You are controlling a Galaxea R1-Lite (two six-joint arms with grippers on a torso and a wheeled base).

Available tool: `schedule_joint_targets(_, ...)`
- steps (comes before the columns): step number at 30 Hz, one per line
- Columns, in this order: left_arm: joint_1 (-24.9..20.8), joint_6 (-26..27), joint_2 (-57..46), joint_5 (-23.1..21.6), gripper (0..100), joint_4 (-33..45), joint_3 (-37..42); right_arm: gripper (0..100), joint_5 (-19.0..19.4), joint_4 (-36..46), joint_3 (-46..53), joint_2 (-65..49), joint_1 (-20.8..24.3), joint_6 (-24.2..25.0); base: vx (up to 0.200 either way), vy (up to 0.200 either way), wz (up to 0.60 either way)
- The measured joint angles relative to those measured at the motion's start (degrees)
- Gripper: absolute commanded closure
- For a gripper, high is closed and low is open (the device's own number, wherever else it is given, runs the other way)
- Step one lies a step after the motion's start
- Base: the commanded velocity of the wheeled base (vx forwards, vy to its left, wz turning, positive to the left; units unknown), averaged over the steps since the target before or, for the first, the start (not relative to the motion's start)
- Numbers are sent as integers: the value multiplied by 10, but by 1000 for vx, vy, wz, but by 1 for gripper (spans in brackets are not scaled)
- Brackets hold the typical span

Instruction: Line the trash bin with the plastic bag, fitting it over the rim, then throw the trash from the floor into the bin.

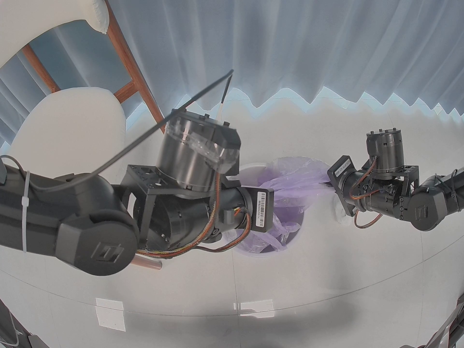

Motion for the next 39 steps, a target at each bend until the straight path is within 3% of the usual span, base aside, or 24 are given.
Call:
schedule_joint_targets(10, -4, -52, -46, -6, 0, -24, 43, 100, -1, -1, -6, 2, -2, 1, 0, 0, 0)
schedule_joint_targets(18, -18, -5, -95, -12, 0, -16, 174, 100, -1, 2, -13, 3, -4, 3, 0, 0, 0)
schedule_joint_targets(23, -23, 16, -93, -12, 0, -18, 206, 100, -1, 3, -20, 5, -11, 4, 0, 0, 0)
schedule_joint_targets(31, -23, -10, -42, 22, 0, -22, 169, 100, -2, 6, -46, 4, -16, 3, 0, 0, 0)
schedule_joint_targets(39, -17, -91, 29, 42, 0, -20, 85, 100, -3, 7, -60, -1, -15, 3, 0, 0, 0)
